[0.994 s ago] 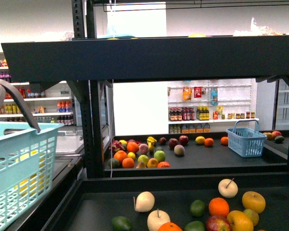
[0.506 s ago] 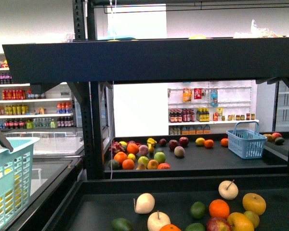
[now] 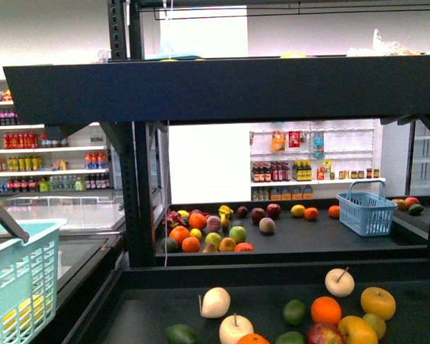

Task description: Pick lemon from shelf

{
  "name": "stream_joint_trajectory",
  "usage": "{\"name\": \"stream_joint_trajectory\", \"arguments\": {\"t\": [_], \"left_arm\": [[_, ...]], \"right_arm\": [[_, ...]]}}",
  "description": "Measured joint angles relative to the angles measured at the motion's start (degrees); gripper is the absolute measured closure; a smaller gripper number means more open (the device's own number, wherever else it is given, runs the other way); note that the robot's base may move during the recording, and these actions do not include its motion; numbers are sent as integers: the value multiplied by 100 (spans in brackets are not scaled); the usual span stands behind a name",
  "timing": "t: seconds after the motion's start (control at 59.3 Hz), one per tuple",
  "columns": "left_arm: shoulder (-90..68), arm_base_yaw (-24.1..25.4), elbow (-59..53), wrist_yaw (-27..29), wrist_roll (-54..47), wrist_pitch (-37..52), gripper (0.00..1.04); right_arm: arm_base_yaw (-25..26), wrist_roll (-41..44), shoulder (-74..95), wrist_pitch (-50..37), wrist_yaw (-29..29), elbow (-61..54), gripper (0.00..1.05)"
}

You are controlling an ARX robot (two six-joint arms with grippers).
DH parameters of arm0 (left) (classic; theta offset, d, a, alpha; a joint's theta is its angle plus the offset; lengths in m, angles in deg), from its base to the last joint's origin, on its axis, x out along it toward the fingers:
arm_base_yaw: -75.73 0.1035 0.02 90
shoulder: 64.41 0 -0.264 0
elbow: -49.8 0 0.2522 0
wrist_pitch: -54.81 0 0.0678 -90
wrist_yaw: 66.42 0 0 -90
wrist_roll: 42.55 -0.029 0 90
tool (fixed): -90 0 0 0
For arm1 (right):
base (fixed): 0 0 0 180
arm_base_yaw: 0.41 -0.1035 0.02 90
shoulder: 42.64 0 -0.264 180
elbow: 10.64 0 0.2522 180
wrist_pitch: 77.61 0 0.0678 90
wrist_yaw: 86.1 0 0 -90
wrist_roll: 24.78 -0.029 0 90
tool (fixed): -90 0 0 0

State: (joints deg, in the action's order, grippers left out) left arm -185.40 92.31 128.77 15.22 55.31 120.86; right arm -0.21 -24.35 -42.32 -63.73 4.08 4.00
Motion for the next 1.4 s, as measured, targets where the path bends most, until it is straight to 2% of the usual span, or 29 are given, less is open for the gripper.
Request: {"name": "stream_joint_trajectory", "arguments": {"t": [0.236,0.725,0.809,1.096,1.129,1.18,1.298,1.399], "left_arm": [[0,0,0,107,44,0,92],[-15,0,-68,85,35,2,6],[-15,0,-76,85,33,2,9],[26,31,-352,-7,-13,2,8],[317,197,-750,-376,-297,-46,8],[907,461,-1469,-629,-673,-195,8],[2124,949,-2072,-546,-1261,-463,8],[2461,997,-2072,-579,-1475,-684,8]], "right_arm": [[0,0,0,0,-2,-2,2],[0,0,0,0,0,0,2],[0,0,-2,0,0,0,2],[0,0,0,0,0,0,2],[-2,0,-2,0,2,0,2],[-2,0,-4,0,0,0,2],[-2,-13,-9,0,-11,0,2],[-4,-17,-9,0,0,-2,2]]}}
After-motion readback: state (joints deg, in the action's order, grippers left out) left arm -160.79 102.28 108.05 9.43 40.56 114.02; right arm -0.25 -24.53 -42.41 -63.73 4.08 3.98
